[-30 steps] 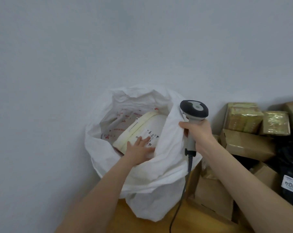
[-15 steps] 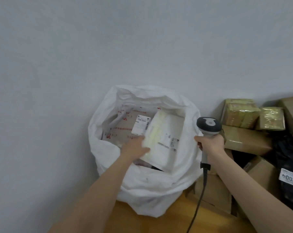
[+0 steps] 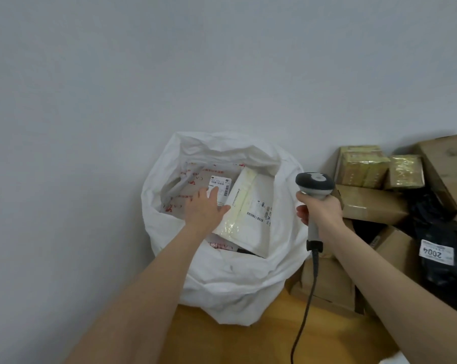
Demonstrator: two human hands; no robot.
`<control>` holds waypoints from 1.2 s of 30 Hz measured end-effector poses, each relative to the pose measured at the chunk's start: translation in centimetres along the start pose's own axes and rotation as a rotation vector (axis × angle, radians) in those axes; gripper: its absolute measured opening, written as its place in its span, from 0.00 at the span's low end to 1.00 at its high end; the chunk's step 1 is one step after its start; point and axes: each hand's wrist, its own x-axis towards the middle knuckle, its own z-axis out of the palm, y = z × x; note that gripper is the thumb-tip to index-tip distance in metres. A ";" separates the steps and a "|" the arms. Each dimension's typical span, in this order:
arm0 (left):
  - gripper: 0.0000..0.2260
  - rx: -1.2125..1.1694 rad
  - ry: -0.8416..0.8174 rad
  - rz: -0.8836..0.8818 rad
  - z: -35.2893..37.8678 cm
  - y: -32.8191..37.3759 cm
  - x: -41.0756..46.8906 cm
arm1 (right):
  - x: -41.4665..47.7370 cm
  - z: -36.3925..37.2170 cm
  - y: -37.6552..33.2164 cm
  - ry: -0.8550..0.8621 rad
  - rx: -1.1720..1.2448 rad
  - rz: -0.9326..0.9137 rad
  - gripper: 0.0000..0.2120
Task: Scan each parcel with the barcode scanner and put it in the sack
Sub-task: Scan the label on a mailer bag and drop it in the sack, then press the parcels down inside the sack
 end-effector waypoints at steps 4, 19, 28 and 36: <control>0.30 -0.058 -0.037 0.021 -0.2 1.7 -0.4 | -1.8 -0.9 0.5 -0.061 0.099 0.074 0.08; 0.24 -0.069 0.083 0.121 -2.7 15.5 -7.5 | -6.4 -11.4 4.3 -0.235 0.234 0.146 0.09; 0.23 -0.065 0.022 0.105 -1.7 28.2 -17.0 | -8.6 -25.4 9.0 -0.267 0.241 0.230 0.07; 0.20 -0.052 -0.033 0.219 -0.9 38.0 -20.5 | -7.9 -34.8 10.2 -0.223 0.210 0.267 0.07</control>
